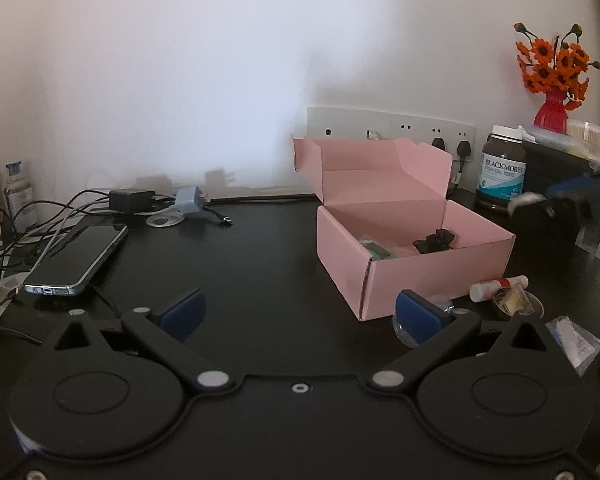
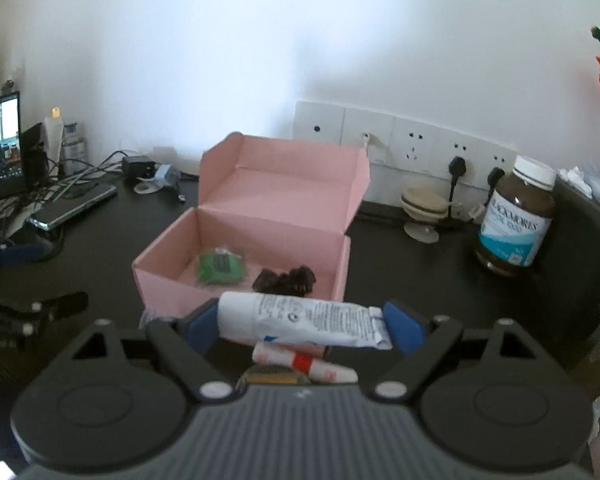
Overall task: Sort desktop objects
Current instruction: 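Carry the white tube with the right gripper into the pink box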
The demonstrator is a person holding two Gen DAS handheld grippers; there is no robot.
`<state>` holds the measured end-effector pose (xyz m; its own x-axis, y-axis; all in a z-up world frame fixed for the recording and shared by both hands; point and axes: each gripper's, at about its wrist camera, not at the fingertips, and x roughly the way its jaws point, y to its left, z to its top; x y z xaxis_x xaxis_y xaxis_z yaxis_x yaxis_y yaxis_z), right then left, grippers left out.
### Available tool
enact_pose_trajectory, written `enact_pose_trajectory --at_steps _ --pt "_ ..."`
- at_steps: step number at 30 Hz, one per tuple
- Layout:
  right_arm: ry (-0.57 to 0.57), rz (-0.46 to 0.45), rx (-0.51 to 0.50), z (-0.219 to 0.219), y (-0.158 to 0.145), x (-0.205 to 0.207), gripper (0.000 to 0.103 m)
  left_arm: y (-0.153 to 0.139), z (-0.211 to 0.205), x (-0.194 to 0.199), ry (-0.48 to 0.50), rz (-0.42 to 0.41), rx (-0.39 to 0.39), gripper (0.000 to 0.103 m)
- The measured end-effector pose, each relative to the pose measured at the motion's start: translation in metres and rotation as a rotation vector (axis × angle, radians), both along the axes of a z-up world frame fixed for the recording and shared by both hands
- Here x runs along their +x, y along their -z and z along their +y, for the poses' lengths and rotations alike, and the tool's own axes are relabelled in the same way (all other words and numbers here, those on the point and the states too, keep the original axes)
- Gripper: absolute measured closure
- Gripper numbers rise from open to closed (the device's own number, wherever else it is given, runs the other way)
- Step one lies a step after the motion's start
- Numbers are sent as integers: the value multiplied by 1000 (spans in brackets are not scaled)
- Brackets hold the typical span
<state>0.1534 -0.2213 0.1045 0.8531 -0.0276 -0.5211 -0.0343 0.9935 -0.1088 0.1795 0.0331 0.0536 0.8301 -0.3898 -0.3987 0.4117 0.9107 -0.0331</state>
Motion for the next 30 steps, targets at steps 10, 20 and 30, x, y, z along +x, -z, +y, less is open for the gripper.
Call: enact_pose_trajectory --at_steps 10,20,30 --pt "-111 92 19 21 -16 84 16 1 6 4 -31 17 -31 0" --pt "-76 229 26 35 15 154 16 0 5 3 -32 15 -30 0" --pt "21 322 140 14 30 179 16 1 6 3 -33 12 -33 0"
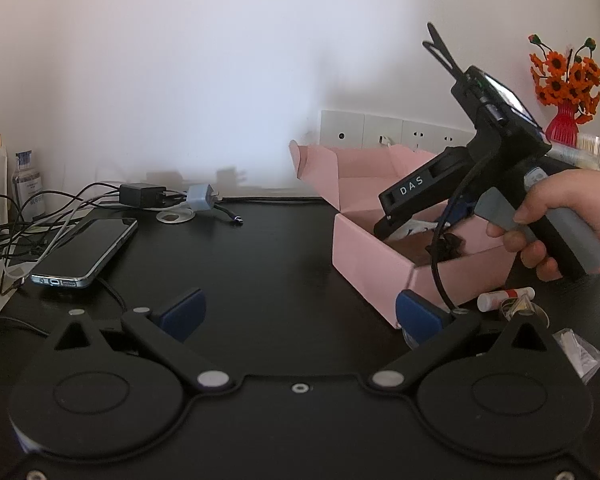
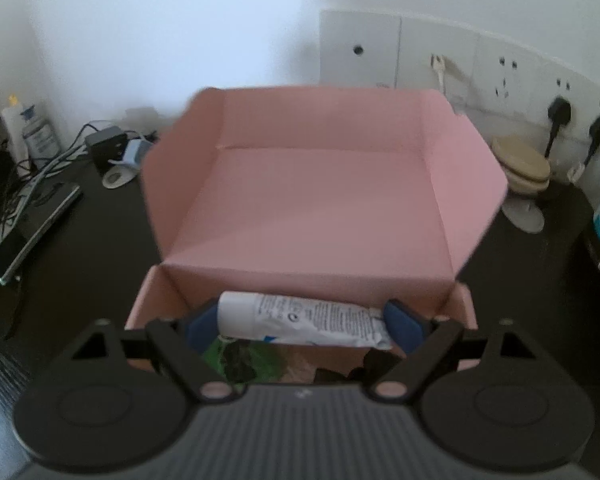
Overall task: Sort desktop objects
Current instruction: 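Carry the white tube with the right gripper into the pink box, then open the right gripper to release the tube into the box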
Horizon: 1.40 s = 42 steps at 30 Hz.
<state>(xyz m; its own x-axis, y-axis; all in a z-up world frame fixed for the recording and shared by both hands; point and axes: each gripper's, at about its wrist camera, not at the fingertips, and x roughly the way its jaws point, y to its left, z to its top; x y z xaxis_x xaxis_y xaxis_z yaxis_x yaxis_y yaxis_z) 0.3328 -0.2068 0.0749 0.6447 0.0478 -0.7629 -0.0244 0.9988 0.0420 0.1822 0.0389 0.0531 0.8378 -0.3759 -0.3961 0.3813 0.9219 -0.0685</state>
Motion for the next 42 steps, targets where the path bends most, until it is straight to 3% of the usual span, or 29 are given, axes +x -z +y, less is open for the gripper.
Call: enact_pose_trajectory --at_steps 5,12,21,27,30,31,32,42 --pt "20 53 33 -8 7 8 16 -1 0 -1 0 -2 1 0" --pt "16 90 -44 5 11 7 16 -1 0 -1 -1 -3 2 0" --pt "23 115 -75 13 7 6 15 -1 2 -1 -1 0 -7 0" --pt "-18 39 -56 11 -21 -7 16 -1 1 -1 0 1 -6 0" --pt "-31 12 -27 5 -30 -16 27 -1 1 -1 0 0 -5 0" --pt "-32 21 -25 3 -29 -15 41 -1 1 0 0 1 -5 0" --pt "-29 38 -20 0 -27 -12 47 -1 1 0 -1 1 -6 0" --pt "-16 102 86 -11 -6 0 48 -1 2 0 1 4 -8 0"
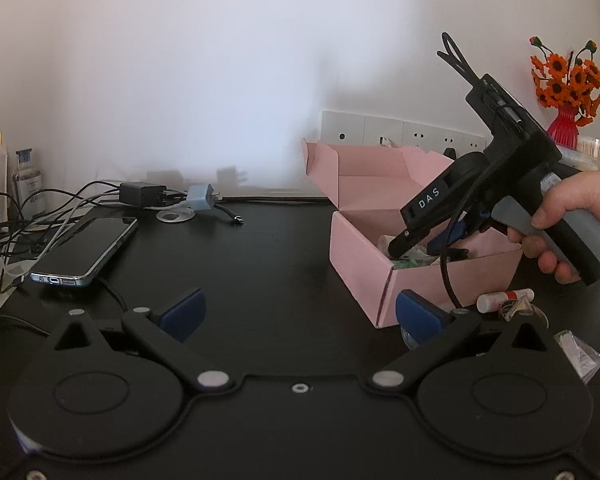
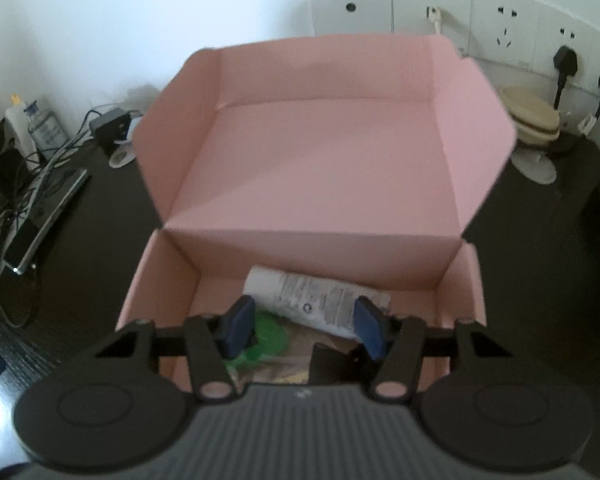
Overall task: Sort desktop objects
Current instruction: 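Open the right gripper to release the tube into the box, then withdraw the right tool up and away from the pink box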
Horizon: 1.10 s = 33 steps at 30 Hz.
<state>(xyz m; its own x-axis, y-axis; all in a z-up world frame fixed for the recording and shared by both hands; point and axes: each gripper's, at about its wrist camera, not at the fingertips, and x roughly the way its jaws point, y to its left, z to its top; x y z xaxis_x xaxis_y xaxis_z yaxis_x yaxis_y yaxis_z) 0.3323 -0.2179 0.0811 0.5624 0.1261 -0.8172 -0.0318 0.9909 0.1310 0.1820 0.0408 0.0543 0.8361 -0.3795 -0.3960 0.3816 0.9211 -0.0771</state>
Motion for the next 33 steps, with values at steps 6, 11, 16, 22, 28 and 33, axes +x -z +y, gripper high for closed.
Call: enact_pose_trajectory --at_steps 6,11,16,22,28,33 --pt "12 1 34 -4 -1 0 48 0 0 0 0 1 -3 0" --pt "-4 -87 52 -9 -25 -11 39 0 1 0 0 0 -2 0" --pt "25 -220 7 -19 -46 -37 6 1 0 0 0 -2 -1 0" --pt "41 -300 4 -43 -49 -72 3 1 0 0 0 -1 3 0" --pt "35 -373 16 -64 -35 -103 1 1 -1 1 -7 -1 4 0" --pt "22 -406 45 -81 -20 -132 1 1 -2 1 -10 0 9 0"
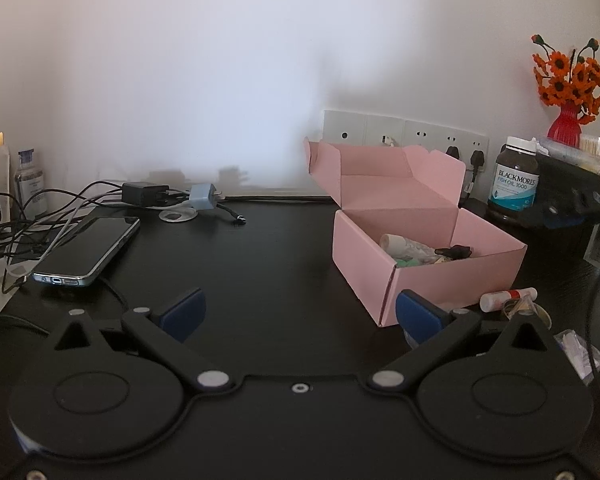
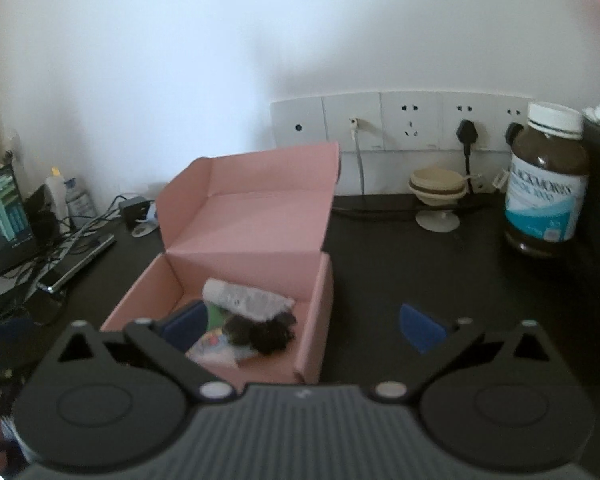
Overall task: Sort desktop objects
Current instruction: 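Withdraw the right tool up and away from the pink box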
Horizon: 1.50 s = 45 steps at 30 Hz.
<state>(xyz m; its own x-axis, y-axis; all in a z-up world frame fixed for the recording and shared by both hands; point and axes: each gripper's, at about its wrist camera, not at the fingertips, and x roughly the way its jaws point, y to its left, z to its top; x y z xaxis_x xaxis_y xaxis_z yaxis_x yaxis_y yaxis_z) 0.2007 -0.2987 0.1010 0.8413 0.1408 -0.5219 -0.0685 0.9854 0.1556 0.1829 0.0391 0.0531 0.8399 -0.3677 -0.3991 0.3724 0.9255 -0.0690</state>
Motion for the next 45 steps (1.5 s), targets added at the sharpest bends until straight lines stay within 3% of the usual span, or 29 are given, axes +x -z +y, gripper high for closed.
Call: enact_pose_trajectory --at_steps 10,19,31,41,45 --pt "-51 -92 40 -14 28 -54 1 0 -3 1 -6 4 10 0" --pt "-74 -112 79 -14 44 -66 1 0 -6 1 -19 4 31 0" --pt "-110 -174 56 -9 46 -79 1 1 -15 -2 -11 -7 88 0" --pt "-79 -206 168 -28 47 -85 1 4 -34 -1 74 20 195 0" --pt "-69 -219 200 -33 47 -87 1 -1 -38 -6 146 20 183 0"
